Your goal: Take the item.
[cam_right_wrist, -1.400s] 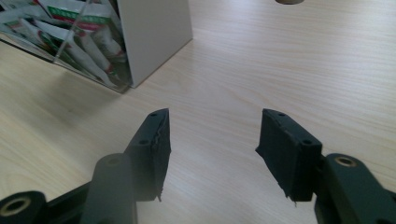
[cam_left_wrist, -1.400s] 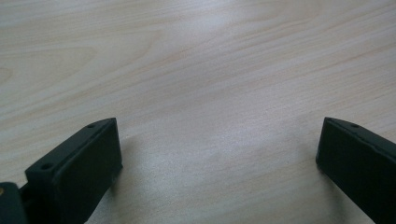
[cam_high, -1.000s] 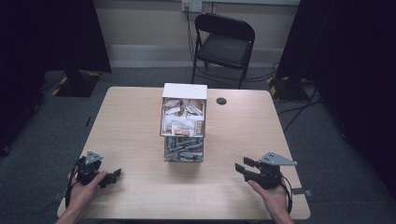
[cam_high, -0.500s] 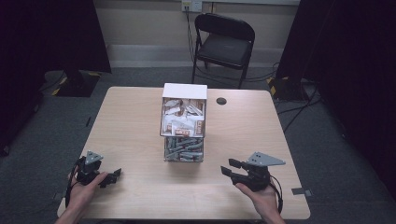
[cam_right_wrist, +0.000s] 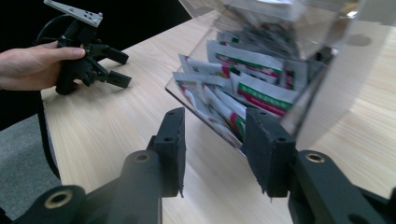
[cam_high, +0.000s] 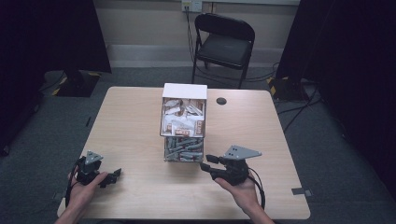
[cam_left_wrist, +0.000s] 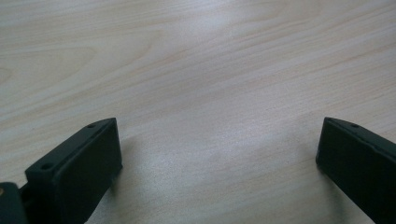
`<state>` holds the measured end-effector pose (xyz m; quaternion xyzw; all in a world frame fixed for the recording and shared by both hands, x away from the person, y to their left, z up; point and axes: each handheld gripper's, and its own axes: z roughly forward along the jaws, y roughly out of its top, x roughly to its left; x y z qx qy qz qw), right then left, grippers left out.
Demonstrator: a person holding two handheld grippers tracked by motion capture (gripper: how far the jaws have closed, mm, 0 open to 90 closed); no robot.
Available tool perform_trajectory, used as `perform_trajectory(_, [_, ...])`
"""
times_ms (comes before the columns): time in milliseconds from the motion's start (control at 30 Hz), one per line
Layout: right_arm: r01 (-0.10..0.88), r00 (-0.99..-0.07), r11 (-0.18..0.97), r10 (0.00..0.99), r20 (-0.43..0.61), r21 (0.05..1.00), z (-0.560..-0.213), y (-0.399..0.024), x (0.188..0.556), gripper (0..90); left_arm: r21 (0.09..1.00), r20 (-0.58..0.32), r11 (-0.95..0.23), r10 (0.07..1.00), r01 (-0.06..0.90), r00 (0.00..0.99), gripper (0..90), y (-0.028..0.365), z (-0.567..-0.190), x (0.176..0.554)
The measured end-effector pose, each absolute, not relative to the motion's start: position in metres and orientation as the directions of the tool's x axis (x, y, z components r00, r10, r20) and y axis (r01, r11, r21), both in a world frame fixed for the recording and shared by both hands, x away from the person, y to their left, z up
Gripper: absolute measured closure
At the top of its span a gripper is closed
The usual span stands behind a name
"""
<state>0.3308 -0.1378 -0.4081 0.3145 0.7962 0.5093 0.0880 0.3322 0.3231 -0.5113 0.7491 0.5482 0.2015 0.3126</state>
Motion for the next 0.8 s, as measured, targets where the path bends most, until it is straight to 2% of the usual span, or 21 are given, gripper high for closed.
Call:
perform_trajectory(467, [0.390,-0.821,0.327,0.546,0.165,0.861,-0.406,-0.099,0.346,66.2,0.690,-0.041,-0.207,0.945,0.693,0.323,0.0,0.323,-0.511,0.333])
perform_trajectory(800, [0.398,-0.823,0.326,0.540,0.177,0.857,-0.416,-0.089,0.355,66.9,0.690,-0.041,-0.207,0.945,0.694,0.324,0.0,0.323,-0.511,0.333])
